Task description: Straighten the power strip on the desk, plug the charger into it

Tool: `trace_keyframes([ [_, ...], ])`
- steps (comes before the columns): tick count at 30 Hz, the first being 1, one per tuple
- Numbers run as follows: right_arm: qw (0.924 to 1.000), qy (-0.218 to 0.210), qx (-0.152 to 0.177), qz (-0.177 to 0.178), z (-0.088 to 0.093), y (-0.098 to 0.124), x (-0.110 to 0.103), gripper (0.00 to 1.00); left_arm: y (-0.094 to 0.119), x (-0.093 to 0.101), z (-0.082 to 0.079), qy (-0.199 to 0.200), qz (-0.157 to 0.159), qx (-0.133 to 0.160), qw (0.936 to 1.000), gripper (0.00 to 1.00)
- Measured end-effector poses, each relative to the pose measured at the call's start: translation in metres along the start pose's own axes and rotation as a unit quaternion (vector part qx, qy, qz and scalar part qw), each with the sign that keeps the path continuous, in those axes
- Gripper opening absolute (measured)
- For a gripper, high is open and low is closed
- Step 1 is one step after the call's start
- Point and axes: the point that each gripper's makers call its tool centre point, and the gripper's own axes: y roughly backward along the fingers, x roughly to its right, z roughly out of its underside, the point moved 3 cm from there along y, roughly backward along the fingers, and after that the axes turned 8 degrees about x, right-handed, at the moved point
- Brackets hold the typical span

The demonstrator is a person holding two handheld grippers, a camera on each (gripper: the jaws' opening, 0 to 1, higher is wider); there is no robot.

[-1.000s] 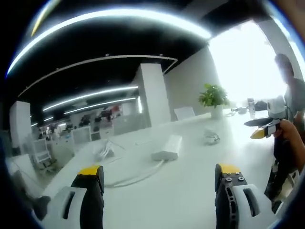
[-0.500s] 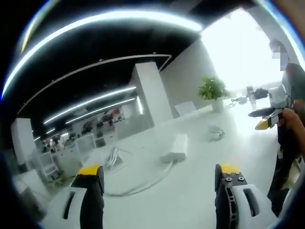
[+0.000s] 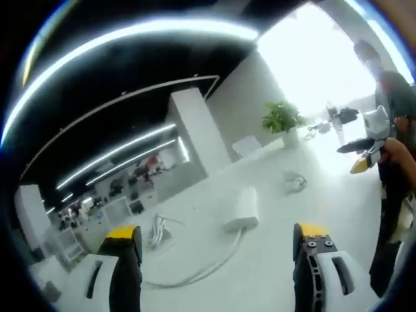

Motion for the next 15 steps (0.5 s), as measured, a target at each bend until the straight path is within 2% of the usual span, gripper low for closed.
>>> trace_keyframes([
  [15,0.9999,0.002,-0.008,-0.008,0.003,-0.002,-0.003,1.0,-0.022,0.0,-0.024,-0.044,0.03,-0.002,0.9986,0.99],
])
